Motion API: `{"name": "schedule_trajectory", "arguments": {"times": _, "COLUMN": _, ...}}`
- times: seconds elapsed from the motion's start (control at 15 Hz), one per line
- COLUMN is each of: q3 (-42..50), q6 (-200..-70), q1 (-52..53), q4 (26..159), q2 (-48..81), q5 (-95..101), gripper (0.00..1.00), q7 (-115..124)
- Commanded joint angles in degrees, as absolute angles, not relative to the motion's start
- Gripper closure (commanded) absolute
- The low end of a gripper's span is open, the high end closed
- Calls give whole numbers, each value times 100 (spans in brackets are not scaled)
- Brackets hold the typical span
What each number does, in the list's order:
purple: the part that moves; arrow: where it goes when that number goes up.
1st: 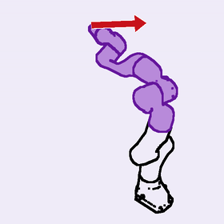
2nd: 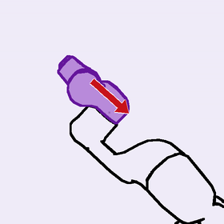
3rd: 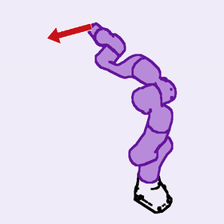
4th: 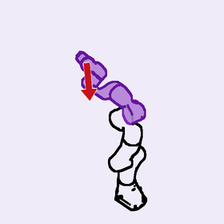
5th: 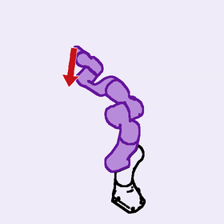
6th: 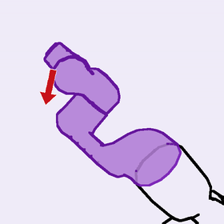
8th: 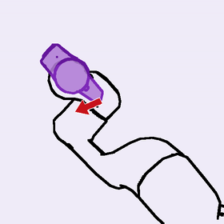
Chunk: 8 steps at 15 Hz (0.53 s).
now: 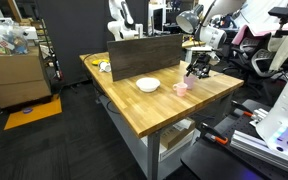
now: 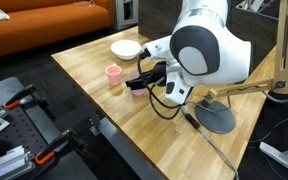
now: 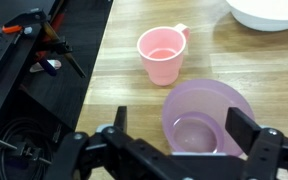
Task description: Pour the water out of the purple cup into the white bowl
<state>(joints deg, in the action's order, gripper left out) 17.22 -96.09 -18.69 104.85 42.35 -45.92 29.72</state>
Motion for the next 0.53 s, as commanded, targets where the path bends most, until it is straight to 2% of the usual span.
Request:
{"name": "schedule_trajectory", "arguments": {"times": 0.0, "q3": 1710, "q6": -9449, "q1": -1903, "q4": 10227, "q2": 4406, "q5": -4537, "gripper": 0, "q7": 3110}}
{"name": "schedule_trajectory", "arguments": {"times": 0.47, "q3": 1712, "q6": -9451, "q1": -1902, "q4": 10159, "q2": 4406, "q5": -4493, "gripper": 0, "q7": 3051}}
